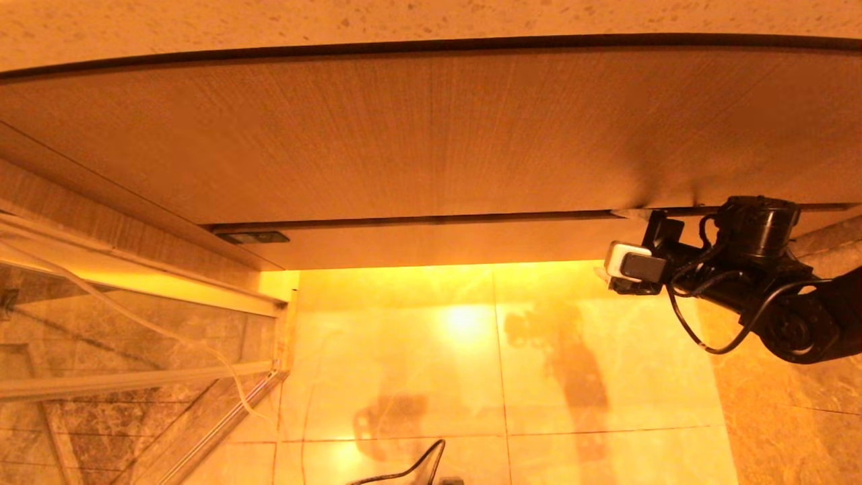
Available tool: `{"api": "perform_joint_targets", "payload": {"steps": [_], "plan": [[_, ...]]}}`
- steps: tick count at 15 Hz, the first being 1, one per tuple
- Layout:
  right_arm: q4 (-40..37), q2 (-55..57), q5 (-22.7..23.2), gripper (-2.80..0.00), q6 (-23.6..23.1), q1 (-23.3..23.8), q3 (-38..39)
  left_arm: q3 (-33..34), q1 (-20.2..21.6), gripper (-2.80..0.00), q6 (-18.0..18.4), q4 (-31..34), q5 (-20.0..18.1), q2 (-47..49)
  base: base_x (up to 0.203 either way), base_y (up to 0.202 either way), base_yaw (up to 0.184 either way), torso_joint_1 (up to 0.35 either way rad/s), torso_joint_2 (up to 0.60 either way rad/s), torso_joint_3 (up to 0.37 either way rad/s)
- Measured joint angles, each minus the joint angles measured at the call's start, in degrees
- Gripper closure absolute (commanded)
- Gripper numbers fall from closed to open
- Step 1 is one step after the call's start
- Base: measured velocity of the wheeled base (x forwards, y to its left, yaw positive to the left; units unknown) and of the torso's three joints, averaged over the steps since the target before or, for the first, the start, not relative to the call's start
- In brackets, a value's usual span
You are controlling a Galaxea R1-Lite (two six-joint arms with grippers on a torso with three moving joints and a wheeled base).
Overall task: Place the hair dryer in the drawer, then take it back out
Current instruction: Pull open the drawer
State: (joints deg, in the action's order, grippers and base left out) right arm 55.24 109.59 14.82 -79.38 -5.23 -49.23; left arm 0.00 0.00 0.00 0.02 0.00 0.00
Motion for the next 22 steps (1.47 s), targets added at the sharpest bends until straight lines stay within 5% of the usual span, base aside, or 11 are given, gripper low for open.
{"api": "perform_joint_targets", "payload": {"steps": [22], "plan": [[-14.2, -5.9, -8.0, -2.8, -0.8, -0.2, 3.8, 0.0, 0.0, -2.8, 0.0, 0.0, 0.0, 0.0, 0.0, 0.0, 0.0, 0.0, 0.0, 0.0]]}}
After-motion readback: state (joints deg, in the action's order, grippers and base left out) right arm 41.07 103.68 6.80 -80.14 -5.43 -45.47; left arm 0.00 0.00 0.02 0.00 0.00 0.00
